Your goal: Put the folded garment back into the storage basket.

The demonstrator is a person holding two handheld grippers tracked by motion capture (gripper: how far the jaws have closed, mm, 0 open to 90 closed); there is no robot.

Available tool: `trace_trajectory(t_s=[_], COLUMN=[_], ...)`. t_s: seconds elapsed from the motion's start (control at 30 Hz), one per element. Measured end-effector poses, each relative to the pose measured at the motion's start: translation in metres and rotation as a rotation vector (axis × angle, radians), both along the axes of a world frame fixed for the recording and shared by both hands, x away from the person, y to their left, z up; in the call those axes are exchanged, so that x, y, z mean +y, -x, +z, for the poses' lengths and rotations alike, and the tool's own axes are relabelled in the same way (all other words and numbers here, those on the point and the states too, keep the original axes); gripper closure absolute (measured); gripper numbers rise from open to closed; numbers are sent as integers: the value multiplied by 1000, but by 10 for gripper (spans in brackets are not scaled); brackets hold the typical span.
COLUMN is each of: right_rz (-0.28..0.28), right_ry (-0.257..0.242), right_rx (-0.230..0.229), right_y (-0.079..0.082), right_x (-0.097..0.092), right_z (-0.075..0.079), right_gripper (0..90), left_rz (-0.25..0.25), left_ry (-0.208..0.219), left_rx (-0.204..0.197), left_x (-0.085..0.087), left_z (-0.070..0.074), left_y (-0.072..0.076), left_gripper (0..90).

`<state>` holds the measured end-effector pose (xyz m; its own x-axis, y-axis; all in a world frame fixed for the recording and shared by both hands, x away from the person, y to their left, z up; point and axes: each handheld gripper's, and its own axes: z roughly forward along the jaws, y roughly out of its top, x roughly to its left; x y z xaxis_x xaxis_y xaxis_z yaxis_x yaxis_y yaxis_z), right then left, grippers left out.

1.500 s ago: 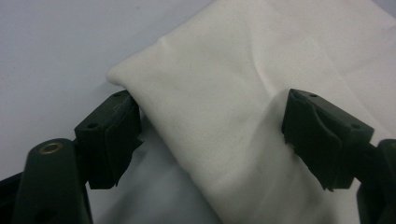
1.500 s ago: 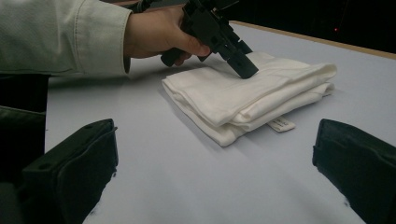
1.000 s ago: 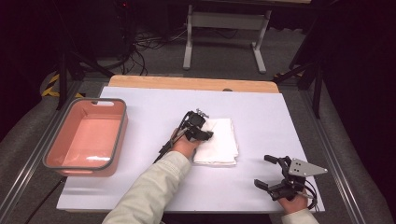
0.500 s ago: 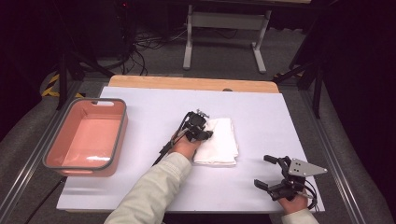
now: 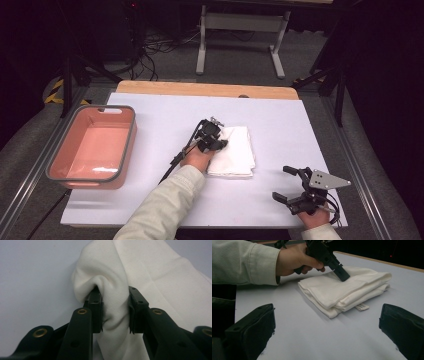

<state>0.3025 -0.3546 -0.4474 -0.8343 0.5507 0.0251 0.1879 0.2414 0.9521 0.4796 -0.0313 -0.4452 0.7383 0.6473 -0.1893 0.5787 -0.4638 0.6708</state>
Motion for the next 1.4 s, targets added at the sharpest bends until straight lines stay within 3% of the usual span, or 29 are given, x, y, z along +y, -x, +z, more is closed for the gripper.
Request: trace_trajectory(t_s=[0.17, 0.43, 0.5, 1.0, 1.27, 1.4], right_rz=[0, 0, 0, 0, -2, -2], right_ry=[0, 0, 0, -2, -2, -2], right_rx=[1, 2, 2, 1, 1, 1], right_y=[0, 0, 0, 0, 0, 0], right_x=[0, 0, 0, 0, 0, 0], right_z=[0, 0, 0, 0, 0, 0], right_gripper=[13, 13, 13, 13, 13, 12], left_rz=[2, -23, -28, -83, -101, -105], left_ry=[5, 4, 9, 103, 105, 123], left_rx=[-22, -121, -125, -264, -355, -374], left_x=[0, 0, 0, 2, 2, 3], left_z=[6, 25, 27, 63, 78, 82], left_y=[4, 18, 19, 50, 65, 68], left_gripper=[697, 699, 699, 700, 700, 699])
